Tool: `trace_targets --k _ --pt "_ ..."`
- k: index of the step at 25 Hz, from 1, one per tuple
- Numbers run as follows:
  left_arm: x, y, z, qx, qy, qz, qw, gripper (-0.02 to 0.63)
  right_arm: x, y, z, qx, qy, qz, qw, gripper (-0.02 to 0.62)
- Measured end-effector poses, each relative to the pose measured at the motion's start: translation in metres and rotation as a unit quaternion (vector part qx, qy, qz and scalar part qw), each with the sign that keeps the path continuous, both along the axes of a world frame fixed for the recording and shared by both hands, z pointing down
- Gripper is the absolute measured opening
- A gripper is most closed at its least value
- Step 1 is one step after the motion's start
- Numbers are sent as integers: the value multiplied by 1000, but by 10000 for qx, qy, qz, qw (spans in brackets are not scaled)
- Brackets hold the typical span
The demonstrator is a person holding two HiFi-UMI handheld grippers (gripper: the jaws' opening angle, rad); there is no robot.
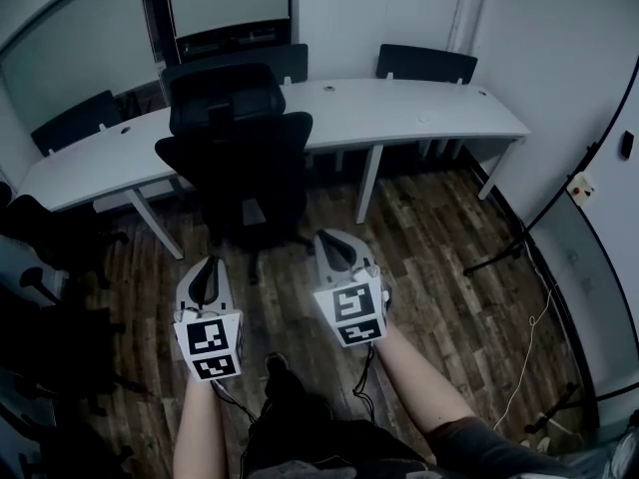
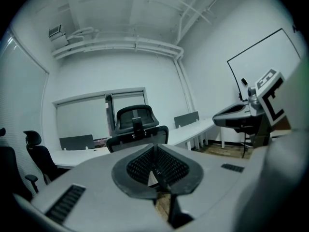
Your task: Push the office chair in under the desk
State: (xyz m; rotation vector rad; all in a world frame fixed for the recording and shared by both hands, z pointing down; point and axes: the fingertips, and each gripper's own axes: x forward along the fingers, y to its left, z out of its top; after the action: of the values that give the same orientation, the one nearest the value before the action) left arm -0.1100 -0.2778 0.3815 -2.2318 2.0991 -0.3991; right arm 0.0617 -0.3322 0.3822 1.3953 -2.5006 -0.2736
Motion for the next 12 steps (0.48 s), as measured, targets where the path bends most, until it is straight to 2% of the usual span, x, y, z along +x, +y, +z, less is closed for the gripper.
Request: trace_targets --k 12 --pt "22 12 8 -36 119 274 9995 32 -3 17 0 41 85 -120 9999 21"
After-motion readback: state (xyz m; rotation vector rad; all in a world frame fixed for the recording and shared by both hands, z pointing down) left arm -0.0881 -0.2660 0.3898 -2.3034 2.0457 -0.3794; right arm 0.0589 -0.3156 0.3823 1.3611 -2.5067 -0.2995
